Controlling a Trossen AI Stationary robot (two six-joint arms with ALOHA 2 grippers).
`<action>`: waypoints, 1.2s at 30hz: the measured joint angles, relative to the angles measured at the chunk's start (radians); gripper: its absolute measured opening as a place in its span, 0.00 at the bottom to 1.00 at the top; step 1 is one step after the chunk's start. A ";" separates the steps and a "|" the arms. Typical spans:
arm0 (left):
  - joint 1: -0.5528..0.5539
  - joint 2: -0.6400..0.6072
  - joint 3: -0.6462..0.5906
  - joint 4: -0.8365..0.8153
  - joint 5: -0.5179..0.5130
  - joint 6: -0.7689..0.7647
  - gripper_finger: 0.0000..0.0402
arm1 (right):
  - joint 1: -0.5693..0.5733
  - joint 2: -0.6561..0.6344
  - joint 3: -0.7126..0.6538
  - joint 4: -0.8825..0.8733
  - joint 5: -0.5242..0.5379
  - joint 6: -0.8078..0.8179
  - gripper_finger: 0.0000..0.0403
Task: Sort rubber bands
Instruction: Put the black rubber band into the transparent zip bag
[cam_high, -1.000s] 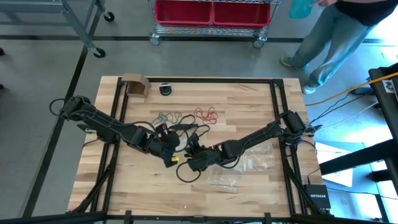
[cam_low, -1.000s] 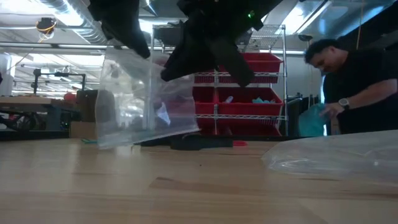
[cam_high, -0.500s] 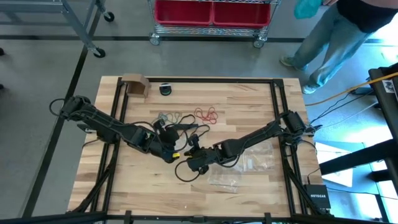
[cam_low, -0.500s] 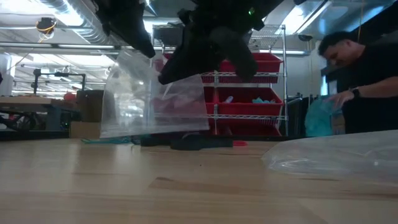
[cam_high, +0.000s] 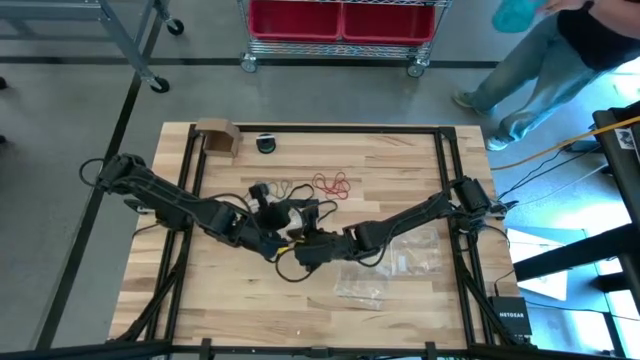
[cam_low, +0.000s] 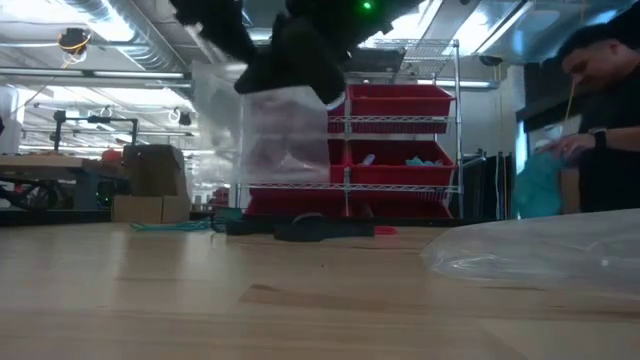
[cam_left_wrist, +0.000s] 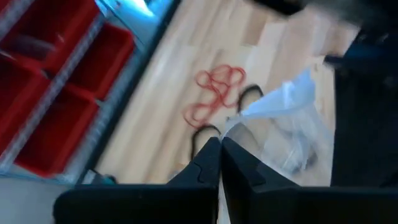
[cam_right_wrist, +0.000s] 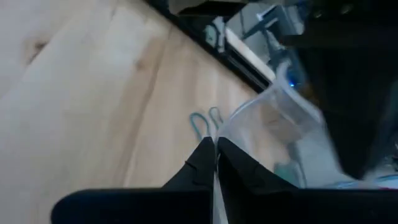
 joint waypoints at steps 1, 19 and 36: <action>-0.007 -0.001 0.009 0.000 -0.021 0.022 0.00 | 0.000 0.000 0.007 -0.002 0.000 0.015 0.03; -0.091 -0.001 -0.192 -0.017 0.133 -0.354 0.00 | 0.001 0.059 -0.001 -0.105 -0.375 0.347 0.03; -0.097 -0.002 -0.192 0.073 0.138 -0.319 0.00 | 0.003 -0.028 -0.001 -0.132 -0.333 0.452 0.34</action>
